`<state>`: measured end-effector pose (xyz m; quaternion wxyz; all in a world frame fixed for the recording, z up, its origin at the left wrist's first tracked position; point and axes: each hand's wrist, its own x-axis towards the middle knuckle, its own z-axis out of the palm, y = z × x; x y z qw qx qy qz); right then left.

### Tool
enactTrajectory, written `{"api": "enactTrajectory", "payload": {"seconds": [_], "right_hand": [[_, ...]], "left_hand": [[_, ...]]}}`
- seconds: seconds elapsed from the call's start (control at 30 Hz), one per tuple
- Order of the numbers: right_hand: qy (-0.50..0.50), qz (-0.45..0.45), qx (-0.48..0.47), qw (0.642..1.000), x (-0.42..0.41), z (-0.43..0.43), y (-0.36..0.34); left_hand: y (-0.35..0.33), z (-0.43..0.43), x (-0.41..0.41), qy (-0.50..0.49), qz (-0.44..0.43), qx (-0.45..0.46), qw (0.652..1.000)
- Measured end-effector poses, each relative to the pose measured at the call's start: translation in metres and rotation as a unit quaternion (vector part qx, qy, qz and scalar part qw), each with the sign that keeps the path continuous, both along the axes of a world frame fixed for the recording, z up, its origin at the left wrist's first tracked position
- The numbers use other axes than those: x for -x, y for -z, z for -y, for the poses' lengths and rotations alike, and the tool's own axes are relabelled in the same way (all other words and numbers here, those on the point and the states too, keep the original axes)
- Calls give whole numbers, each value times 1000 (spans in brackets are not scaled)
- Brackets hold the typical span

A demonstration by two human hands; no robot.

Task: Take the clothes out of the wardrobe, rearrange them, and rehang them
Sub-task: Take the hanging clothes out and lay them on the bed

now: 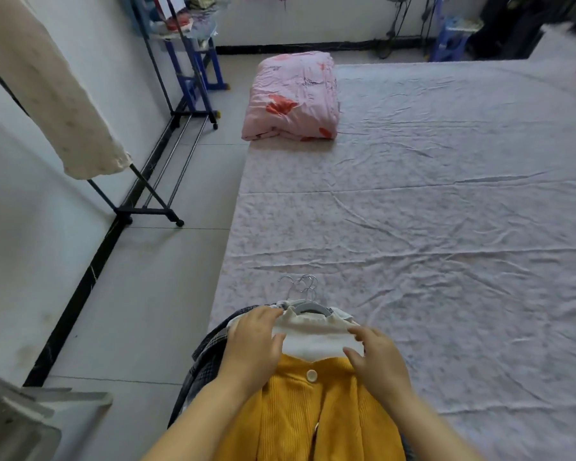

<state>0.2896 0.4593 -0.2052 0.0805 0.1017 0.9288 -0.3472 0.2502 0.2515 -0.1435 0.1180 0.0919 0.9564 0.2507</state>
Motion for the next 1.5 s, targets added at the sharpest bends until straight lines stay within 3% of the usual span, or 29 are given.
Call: {"api": "enactTrajectory", "payload": {"seconds": [0.3, 0.5, 0.73, 1.0, 1.17, 1.5], "right_hand": [[155, -31, -48, 986, -73, -17, -46], [328, 46, -110, 937, -202, 12, -72], [515, 159, -149, 829, -400, 101, -109], [718, 200, -145, 651, -607, 249, -150], [804, 211, -122, 542, -720, 374, -165], [917, 224, -95, 315, -906, 632, -181]], "left_hand": [[-26, -36, -3, 241, -51, 83, 966], [-38, -56, -52, 475, -65, 116, 870], [-60, -79, -195, 699, -100, 89, 702], [-92, -67, -427, 865, -129, 8, 484], [-106, -2, -588, 932, -148, -16, 331], [-124, 205, -870, 983, -147, -76, 85]]}}
